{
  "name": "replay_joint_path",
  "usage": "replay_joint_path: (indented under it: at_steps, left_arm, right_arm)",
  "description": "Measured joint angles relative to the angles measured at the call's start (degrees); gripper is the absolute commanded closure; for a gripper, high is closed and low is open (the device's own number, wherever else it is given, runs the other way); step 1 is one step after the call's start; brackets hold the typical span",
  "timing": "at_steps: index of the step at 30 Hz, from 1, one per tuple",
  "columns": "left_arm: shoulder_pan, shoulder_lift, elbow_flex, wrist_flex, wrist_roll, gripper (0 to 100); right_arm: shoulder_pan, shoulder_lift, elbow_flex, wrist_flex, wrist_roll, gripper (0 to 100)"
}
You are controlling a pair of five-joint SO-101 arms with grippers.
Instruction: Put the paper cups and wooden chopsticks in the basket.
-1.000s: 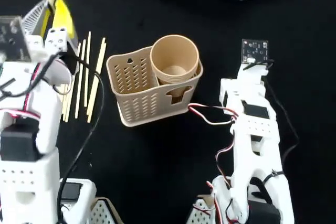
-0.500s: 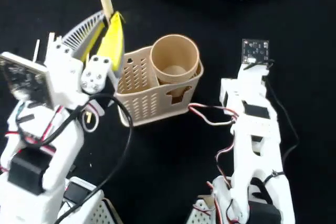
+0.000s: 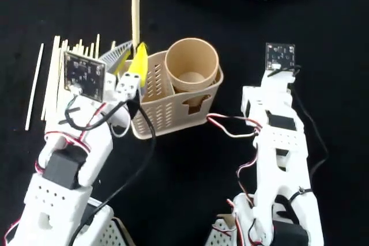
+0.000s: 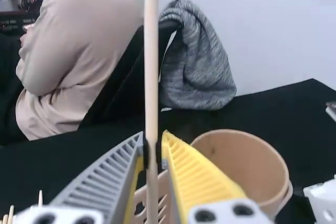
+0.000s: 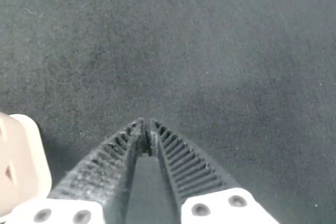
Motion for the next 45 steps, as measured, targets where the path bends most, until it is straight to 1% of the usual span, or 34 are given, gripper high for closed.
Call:
replay_joint_path:
  at_steps: [4, 7, 10, 16, 17, 20, 24, 27, 28, 30, 33, 38, 41, 45]
  left_arm:
    - [-1.1, -3.2, 4.1, 0.2, 0.0, 75]
    - [-2.8, -3.6, 4.5, 1.7, 0.7, 74]
    - [-3.2, -3.6, 3.3, 5.2, 2.1, 74]
    - [-3.5, -3.6, -7.2, 17.5, 2.8, 74]
    - [-4.4, -3.6, -9.2, 19.7, 2.9, 74]
    - [-9.8, -3.6, -16.6, 25.4, 5.4, 74]
    - [-21.7, 0.4, -26.0, 30.6, 6.2, 74]
    - [-30.0, 8.4, -31.2, 33.4, 6.4, 74]
    - [-32.2, 12.1, -33.0, 34.6, 6.3, 75]
    - [-35.0, 20.0, -36.0, 37.0, 3.9, 75]
    - [-36.0, 32.8, -39.7, 39.4, -0.8, 75]
    - [-36.4, 55.3, -44.7, 39.3, -9.7, 75]
    - [-37.2, 67.7, -49.5, 39.3, -11.8, 75]
    - [-39.6, 81.8, -57.8, 39.3, -12.1, 75]
  right_arm:
    - [0.0, 0.0, 0.0, 0.0, 0.0, 98.6]
    - [0.0, 0.0, 0.0, 0.0, 0.0, 98.6]
    - [0.0, 0.0, 0.0, 0.0, 0.0, 98.6]
    - [0.0, 0.0, 0.0, 0.0, 0.0, 98.6]
    - [0.0, 0.0, 0.0, 0.0, 0.0, 98.6]
    - [0.0, 0.0, 0.0, 0.0, 0.0, 98.6]
    - [0.0, 0.0, 0.0, 0.0, 0.0, 98.6]
    - [0.0, 0.0, 0.0, 0.0, 0.0, 98.6]
    - [0.0, 0.0, 0.0, 0.0, 0.0, 98.6]
    - [0.0, 0.0, 0.0, 0.0, 0.0, 98.6]
    - [0.0, 0.0, 0.0, 0.0, 0.0, 98.6]
    - [0.0, 0.0, 0.0, 0.0, 0.0, 98.6]
    - [0.0, 0.0, 0.0, 0.0, 0.0, 98.6]
    - [0.0, 0.0, 0.0, 0.0, 0.0, 98.6]
